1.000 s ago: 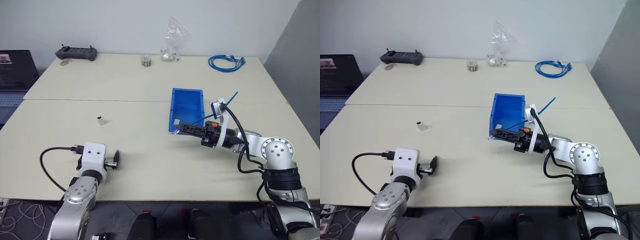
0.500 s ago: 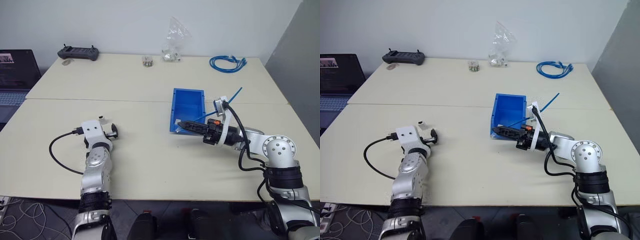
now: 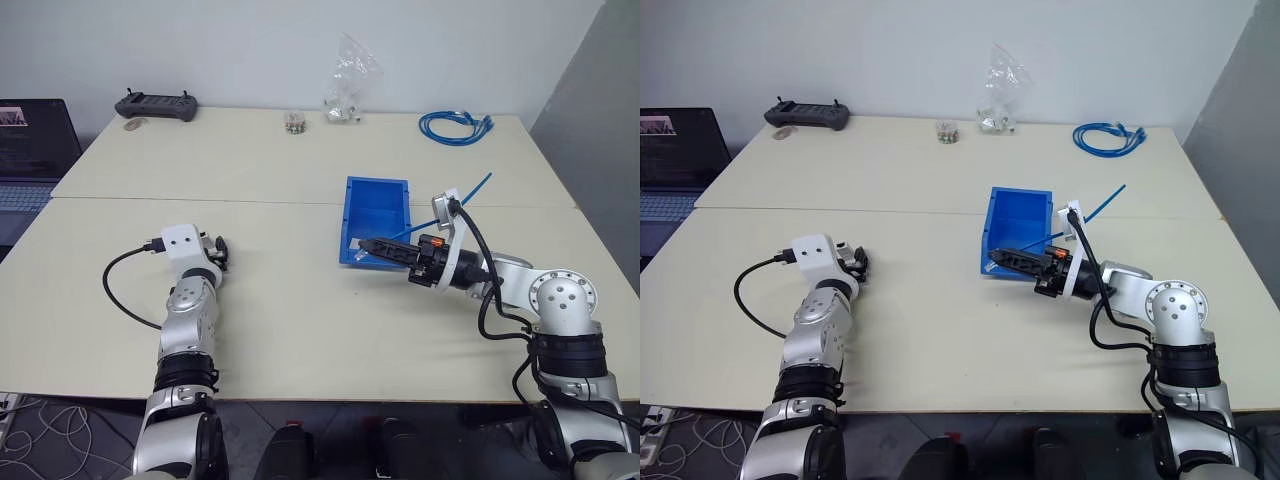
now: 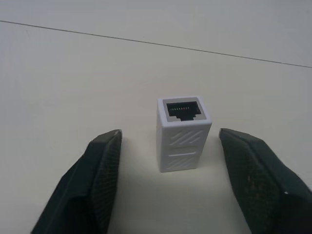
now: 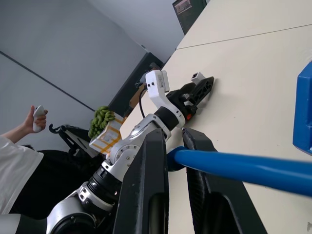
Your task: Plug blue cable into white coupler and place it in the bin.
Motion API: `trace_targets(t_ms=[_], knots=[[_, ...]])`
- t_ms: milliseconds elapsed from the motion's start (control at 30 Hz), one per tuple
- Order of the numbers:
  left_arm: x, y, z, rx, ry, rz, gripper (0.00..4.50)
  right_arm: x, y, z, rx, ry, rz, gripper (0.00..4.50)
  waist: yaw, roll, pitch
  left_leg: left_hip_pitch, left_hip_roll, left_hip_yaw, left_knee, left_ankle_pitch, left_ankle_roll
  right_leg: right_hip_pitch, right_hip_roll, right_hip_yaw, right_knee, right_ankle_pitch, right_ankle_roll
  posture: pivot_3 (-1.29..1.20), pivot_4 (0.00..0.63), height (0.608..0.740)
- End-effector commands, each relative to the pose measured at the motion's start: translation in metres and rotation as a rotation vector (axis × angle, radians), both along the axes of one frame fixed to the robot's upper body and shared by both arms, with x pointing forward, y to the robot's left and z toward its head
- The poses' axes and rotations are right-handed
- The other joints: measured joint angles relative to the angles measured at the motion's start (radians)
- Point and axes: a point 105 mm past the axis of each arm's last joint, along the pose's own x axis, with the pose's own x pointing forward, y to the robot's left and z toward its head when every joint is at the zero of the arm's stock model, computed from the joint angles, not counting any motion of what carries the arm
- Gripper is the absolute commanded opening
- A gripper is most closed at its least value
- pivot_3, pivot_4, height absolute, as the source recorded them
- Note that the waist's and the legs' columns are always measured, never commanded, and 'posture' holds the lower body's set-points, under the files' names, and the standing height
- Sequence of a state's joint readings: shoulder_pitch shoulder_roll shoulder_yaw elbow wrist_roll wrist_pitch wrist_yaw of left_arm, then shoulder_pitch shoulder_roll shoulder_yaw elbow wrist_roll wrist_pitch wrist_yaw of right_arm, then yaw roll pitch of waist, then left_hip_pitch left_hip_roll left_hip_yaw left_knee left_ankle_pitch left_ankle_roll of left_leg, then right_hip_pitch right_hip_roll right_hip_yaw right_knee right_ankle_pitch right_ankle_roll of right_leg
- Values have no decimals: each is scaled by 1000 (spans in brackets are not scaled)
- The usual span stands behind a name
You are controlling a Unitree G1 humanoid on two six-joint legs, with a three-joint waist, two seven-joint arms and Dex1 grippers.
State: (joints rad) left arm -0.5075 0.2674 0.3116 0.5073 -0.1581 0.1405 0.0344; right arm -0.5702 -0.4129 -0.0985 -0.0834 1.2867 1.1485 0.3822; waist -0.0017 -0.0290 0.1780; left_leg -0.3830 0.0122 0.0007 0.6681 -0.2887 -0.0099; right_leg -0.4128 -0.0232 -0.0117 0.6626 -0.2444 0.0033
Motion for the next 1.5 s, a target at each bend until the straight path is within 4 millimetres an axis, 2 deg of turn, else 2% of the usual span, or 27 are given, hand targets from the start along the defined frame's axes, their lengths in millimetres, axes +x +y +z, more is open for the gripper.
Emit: trace_targets(t_ms=[33,233,333,400,467,500,567,667,733,800,967,1067,1167,1500], knots=[[2,5,8,11,-25,11,2231,-1,-1,14,14,-58,-3,227,0,0,0,0,0,0,0,0,0,0,0,0,0,0,0,0,150,740],[4,7,17,52,-39,1,845,0,-1,14,21,-52,-12,227,0,0,0,0,0,0,0,0,0,0,0,0,0,0,0,0,150,740],[3,10,30,80,-62,-18,776,0,-1,13,24,-49,-18,227,0,0,0,0,0,0,0,0,0,0,0,0,0,0,0,0,150,740],[-2,4,40,100,-83,-98,776,0,-2,14,23,-52,-19,227,-1,0,0,-1,0,0,0,0,0,-1,0,0,0,0,0,0,150,740],[-14,-18,48,130,-80,-296,776,0,-3,15,16,-59,-17,227,-3,0,0,-2,0,1,-1,0,0,-2,0,0,0,0,0,0,150,740],[-26,-36,49,165,-63,-450,776,-1,-4,15,9,-63,-16,227,-4,0,0,-2,0,1,-1,0,0,-3,-1,1,0,0,0,0,150,740],[-51,-67,47,212,-16,-708,776,-2,-5,16,-6,-72,-14,227,-6,0,0,-3,0,1,-2,0,-1,-3,-1,1,0,0,0,0,150,740],[-101,-118,41,150,51,-1132,776,-2,-2,22,-24,-103,2,227,-7,0,0,-5,0,2,-4,0,-1,-6,-1,2,-1,-1,-1,0,150,740],[-122,-139,36,117,89,-1310,776,-4,0,25,-35,-124,18,227,-5,1,1,-7,0,2,-3,0,-1,-8,-1,2,-1,-1,-2,0,150,740],[-130,-154,26,148,117,-1440,776,-7,3,27,-50,-143,40,227,-1,1,1,-7,0,1,-2,0,-1,-8,-1,0,0,-1,-1,0,150,740],[-118,-173,-4,245,155,-1627,776,-17,12,15,-233,-280,107,227,0,1,1,-7,0,1,-1,1,2,-7,5,0,0,-3,3,0,150,740],[-107,-181,-12,285,146,-1681,776,-21,16,2,-398,-434,175,227,-2,1,1,-7,0,2,0,2,2,-7,5,1,0,-3,4,0,150,740],[-107,-186,-17,312,145,-1761,776,-20,15,-17,-519,-558,233,227,-4,1,1,-8,0,2,0,1,2,-8,5,1,-1,-3,4,0,150,740],[-110,-195,-17,295,124,-1832,776,-25,30,-45,-550,-653,344,227,-3,1,1,-9,0,0,1,1,2,-8,3,0,-1,0,-1,0,150,740]])
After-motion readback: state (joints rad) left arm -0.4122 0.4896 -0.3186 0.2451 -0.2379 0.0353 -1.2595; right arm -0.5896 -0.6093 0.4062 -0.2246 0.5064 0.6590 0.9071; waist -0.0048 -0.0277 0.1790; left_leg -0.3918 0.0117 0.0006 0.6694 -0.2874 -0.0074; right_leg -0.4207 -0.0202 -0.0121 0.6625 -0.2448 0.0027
